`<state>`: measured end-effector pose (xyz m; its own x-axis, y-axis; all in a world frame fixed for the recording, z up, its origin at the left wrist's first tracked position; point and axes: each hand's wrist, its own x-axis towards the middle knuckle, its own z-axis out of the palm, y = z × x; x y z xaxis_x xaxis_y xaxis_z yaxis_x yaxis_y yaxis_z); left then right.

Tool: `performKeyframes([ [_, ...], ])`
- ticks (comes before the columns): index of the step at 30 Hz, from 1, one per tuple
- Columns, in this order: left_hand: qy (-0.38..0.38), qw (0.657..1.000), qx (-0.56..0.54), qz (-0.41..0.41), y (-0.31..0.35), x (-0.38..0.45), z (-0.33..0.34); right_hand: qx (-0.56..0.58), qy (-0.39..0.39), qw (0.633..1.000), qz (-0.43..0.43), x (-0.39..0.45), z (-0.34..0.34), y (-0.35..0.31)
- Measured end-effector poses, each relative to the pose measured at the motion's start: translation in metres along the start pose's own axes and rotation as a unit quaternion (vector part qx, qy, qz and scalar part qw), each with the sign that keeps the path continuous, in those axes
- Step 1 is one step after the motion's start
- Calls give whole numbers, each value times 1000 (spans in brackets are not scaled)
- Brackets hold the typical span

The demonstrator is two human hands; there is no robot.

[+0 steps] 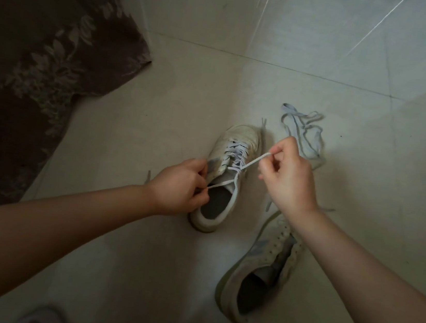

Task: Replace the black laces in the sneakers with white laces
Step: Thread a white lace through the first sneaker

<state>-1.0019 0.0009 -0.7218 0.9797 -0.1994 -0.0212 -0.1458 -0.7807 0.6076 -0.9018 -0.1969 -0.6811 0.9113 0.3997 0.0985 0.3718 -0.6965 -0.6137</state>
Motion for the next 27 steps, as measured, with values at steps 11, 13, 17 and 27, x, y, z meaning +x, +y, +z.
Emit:
performKeyframes([
  [11,-5,1000,-16,14,18,1,0,456,-185,840,227,24,-18,-50],
  [13,113,993,-24,-26,22,9,-13,369,-214,887,179,30,-18,-57],
  [17,173,977,110,53,24,31,-42,142,-323,934,50,36,-23,-75],
  [27,94,994,46,-43,-18,8,-39,244,-119,948,164,54,-43,-55],
])
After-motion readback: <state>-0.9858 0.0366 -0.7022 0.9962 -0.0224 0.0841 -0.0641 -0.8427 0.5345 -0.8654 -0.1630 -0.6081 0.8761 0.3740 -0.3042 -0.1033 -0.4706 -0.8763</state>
